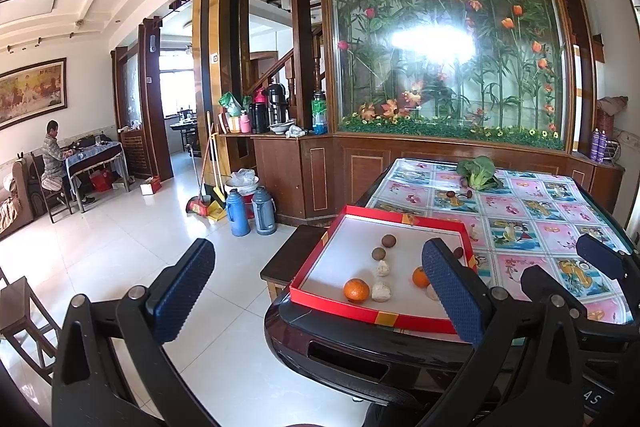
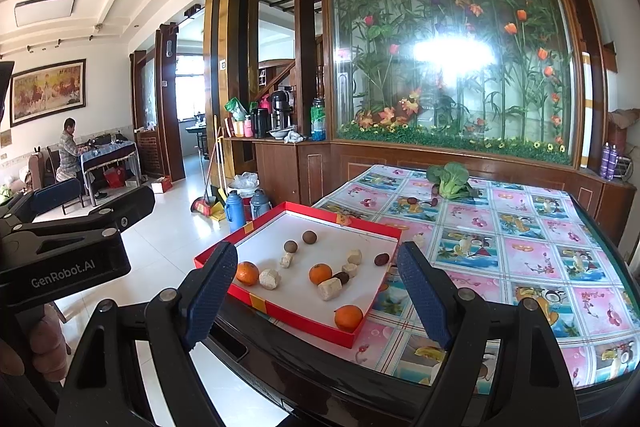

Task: Organize fruits

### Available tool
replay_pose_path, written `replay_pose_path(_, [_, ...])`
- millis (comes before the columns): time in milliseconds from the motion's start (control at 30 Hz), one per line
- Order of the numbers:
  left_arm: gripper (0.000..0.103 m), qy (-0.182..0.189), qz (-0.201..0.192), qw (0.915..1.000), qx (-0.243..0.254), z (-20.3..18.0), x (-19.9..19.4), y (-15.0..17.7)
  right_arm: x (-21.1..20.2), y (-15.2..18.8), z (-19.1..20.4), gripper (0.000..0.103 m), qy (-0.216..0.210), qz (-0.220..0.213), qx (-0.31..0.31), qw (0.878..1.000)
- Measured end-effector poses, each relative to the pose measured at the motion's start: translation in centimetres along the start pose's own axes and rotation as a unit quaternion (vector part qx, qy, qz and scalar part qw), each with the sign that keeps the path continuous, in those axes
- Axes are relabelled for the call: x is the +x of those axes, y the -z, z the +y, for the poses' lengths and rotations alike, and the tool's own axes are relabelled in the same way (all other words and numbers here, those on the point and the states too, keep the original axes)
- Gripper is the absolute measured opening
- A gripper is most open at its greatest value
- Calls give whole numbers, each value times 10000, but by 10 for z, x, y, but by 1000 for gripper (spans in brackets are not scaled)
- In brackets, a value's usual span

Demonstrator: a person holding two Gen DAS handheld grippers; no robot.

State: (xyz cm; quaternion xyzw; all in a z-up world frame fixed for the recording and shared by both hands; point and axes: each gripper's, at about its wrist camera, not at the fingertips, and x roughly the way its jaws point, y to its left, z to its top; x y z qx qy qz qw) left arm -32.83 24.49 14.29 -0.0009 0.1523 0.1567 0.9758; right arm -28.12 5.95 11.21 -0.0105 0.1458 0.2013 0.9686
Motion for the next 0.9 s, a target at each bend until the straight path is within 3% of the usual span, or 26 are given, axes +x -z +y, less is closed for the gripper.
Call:
replay_pose_path(633, [103, 165, 146, 9997, 104, -12, 10, -3, 0, -3, -11, 82, 111, -28, -138, 9998])
replay_pose_path(900, [103, 213, 237, 9994, 148, -16, 30, -15, 28, -12, -25, 82, 126, 74, -49, 9999])
